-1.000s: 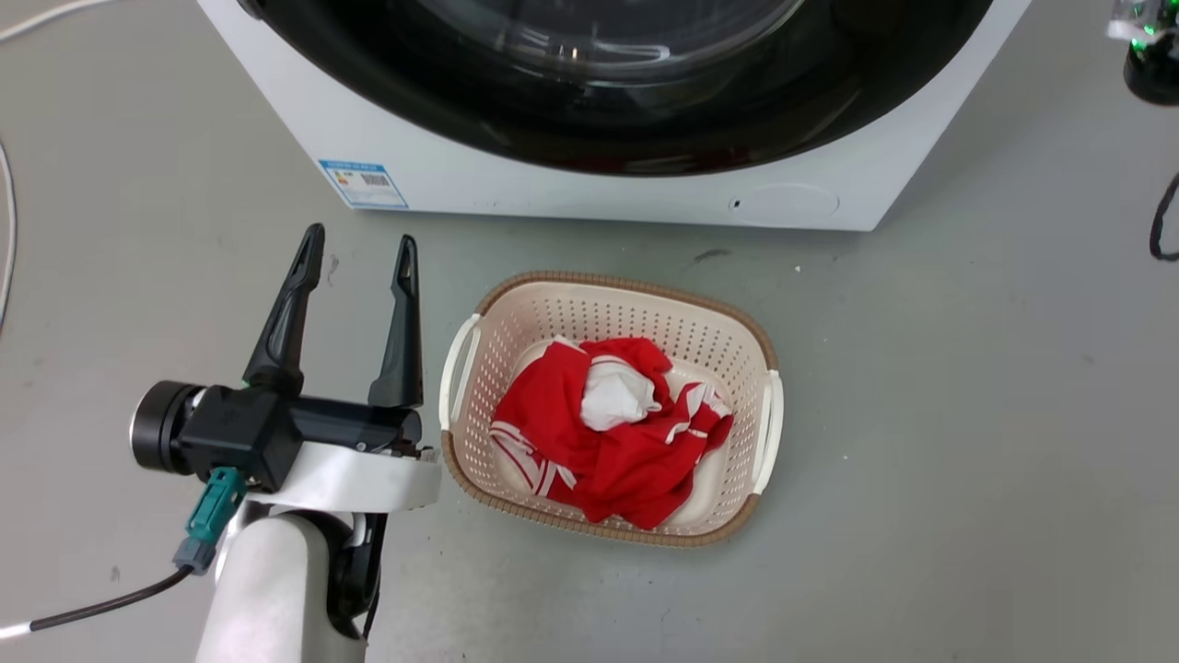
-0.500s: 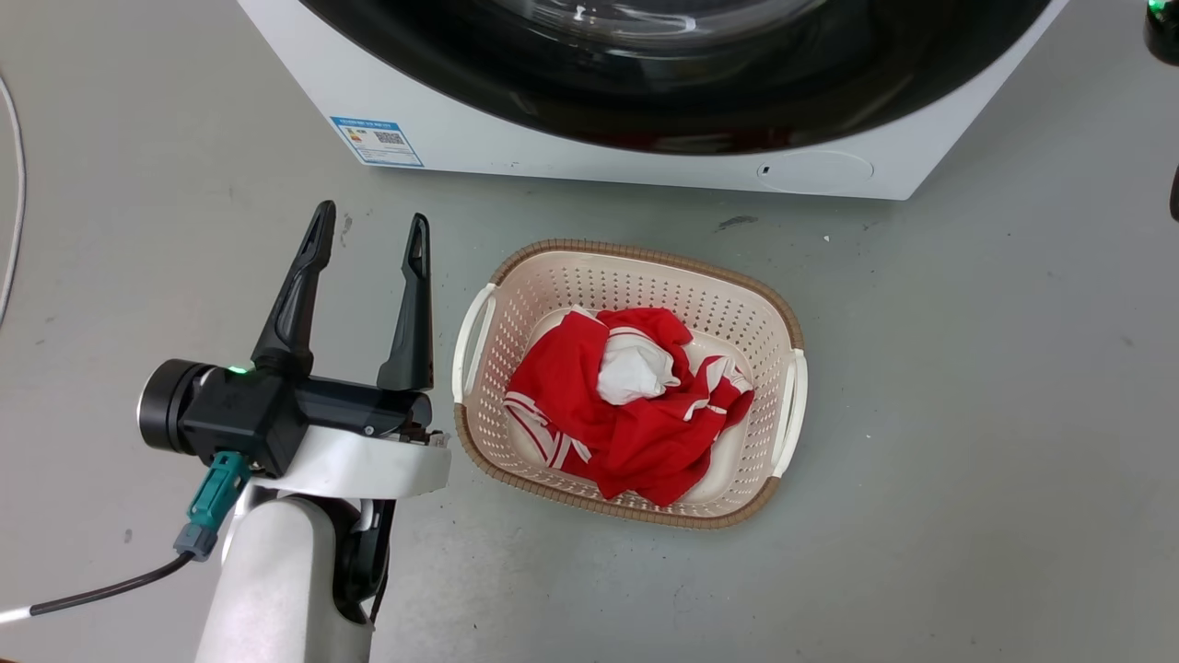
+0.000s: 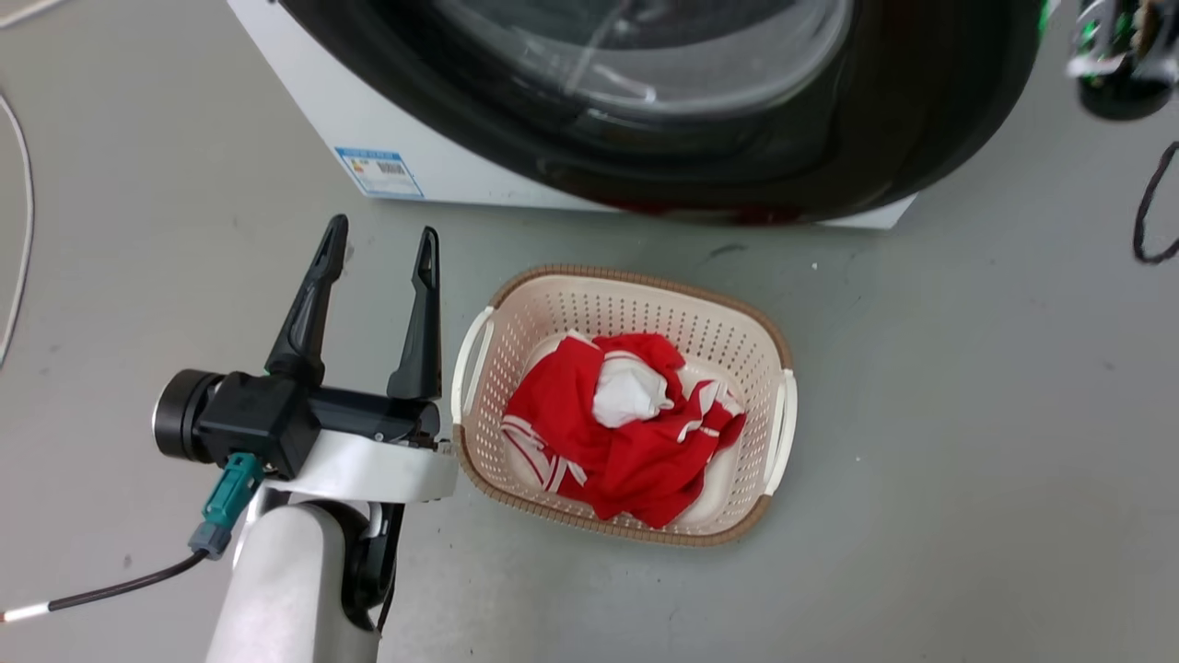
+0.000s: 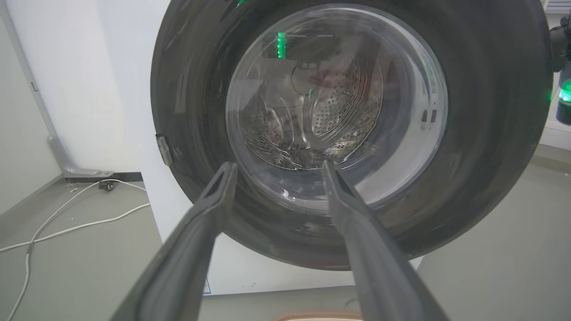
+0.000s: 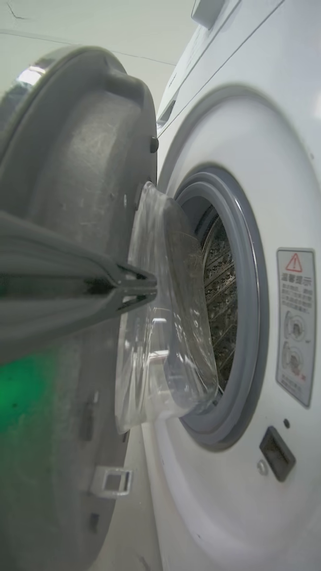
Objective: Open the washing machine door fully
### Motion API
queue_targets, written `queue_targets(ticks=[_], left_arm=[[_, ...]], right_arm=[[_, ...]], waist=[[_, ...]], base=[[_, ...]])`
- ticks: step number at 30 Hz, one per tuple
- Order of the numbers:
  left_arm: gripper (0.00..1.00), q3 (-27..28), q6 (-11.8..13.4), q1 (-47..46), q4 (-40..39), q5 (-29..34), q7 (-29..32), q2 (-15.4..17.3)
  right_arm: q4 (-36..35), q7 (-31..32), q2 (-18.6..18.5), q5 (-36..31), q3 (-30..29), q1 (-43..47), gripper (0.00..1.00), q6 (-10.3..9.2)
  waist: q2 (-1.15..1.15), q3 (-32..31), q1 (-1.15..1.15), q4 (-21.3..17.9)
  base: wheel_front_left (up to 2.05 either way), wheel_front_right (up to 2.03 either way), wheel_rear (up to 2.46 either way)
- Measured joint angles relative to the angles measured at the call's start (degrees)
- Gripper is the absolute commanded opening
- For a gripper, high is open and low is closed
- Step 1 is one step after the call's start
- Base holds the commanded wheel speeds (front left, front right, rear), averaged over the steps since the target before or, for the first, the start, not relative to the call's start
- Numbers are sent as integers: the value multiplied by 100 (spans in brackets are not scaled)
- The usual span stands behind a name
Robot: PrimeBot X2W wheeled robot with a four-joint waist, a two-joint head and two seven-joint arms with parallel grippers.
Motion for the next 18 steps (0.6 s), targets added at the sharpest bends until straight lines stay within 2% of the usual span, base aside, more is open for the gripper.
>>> queue_targets(ticks=[11, 18], left_arm=[[100, -7, 27, 503, 190, 1, 0, 0], [100, -1, 26, 745, 241, 2, 0, -1]], right_arm=[[-1080, 1099, 46, 307, -48, 1329, 0, -3], [-1870, 1448, 138, 406, 52, 2113, 0, -4]], waist=[[0, -726, 0, -130], [0, -1110, -1, -221]], base=[[0, 0, 0], [0, 0, 0]])
